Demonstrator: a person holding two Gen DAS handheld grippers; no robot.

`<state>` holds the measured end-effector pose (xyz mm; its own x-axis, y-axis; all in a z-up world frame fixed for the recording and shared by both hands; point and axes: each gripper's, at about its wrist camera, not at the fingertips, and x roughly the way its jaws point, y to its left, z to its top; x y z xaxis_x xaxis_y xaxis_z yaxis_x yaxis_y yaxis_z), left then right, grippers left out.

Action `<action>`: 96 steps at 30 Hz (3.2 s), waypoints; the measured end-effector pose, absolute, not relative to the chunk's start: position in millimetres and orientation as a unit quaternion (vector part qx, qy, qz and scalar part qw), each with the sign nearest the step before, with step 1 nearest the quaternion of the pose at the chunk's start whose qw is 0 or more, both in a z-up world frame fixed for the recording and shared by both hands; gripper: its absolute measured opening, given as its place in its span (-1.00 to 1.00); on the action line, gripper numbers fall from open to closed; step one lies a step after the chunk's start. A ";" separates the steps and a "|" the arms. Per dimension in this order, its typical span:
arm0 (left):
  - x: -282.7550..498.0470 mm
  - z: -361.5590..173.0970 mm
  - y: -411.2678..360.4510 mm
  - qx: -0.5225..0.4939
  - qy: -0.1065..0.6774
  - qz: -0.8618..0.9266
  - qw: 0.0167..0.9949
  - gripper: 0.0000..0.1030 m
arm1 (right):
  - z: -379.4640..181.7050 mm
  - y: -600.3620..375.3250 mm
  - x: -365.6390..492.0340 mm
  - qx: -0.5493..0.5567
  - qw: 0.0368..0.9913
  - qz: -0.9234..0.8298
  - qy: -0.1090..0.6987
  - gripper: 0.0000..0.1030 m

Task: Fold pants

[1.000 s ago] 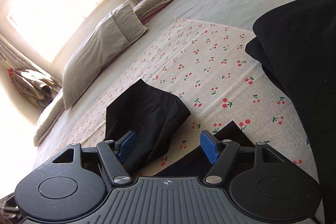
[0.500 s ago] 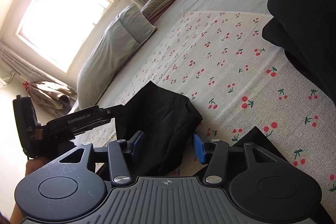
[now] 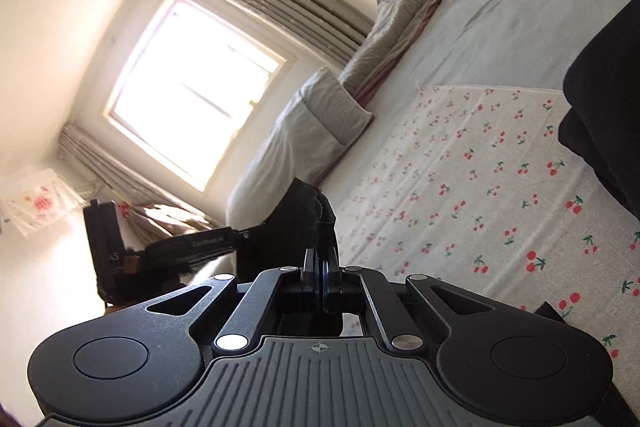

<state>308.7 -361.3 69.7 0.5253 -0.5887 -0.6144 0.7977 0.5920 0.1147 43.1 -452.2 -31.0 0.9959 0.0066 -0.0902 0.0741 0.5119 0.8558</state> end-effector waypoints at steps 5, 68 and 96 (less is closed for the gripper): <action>300.8 87.4 -367.8 0.206 0.229 -0.419 0.854 -0.98 | -22.4 -463.5 33.7 0.518 0.855 -0.005 0.006 -0.97; 267.8 -17.5 -176.8 0.150 0.283 -0.256 0.912 0.37 | -32.8 -394.9 102.6 0.100 0.921 -0.268 0.265 -0.11; 163.8 1.8 -3.4 0.051 0.282 -0.200 0.937 0.86 | -20.8 -343.7 96.2 0.117 0.928 -0.178 0.306 0.29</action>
